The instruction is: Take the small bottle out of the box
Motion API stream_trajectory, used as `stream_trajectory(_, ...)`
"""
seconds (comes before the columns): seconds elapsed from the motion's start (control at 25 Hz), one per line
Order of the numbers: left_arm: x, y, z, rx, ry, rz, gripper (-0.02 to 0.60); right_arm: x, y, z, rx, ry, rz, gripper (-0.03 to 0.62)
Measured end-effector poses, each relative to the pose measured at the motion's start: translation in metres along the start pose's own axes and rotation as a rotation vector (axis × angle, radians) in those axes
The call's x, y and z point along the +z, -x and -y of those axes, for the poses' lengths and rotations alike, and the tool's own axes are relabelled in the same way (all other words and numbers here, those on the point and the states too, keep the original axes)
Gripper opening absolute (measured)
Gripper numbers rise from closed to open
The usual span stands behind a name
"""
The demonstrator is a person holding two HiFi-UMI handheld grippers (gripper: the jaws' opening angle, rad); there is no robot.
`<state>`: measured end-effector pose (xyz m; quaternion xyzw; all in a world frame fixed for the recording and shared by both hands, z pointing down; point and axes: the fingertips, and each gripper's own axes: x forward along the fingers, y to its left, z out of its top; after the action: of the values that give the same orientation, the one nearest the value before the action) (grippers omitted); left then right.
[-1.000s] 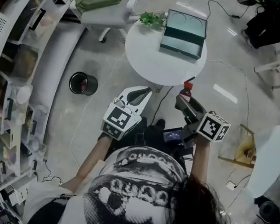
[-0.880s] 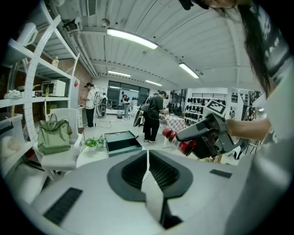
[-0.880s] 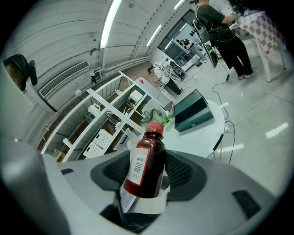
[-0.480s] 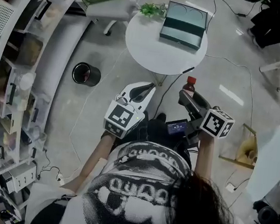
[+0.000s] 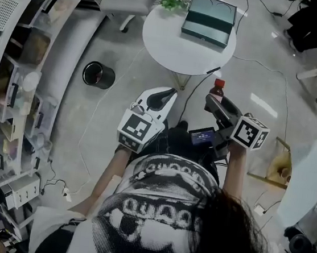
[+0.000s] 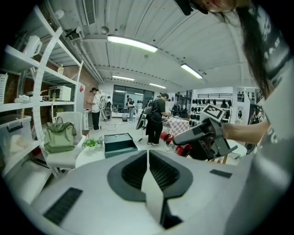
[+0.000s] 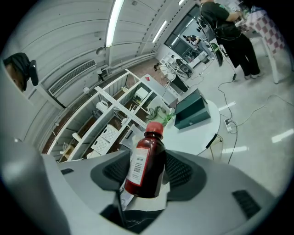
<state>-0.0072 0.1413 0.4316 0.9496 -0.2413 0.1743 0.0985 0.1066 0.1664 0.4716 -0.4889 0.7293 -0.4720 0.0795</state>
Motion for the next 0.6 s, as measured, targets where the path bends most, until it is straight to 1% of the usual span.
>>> stream_trajectory(0.12,0.001,0.001,0.002,0.007,-0.009,0.001,0.021,0.002,0.004,0.0,0.011,-0.008,0.009,0.239)
stream_trajectory(0.32,-0.006,0.006,0.002,0.02,-0.022,0.007,0.021,0.002,0.007,-0.001,0.005,-0.004,0.013,0.238)
stream_trajectory(0.44,-0.009,0.008,0.005,0.006,-0.013,0.013,0.021,0.002,0.008,-0.002,0.01,-0.006,0.018,0.238)
stream_trajectory(0.6,-0.01,0.01,0.005,0.016,-0.017,0.013,0.021,0.001,0.008,-0.002,0.008,-0.008,0.016,0.238)
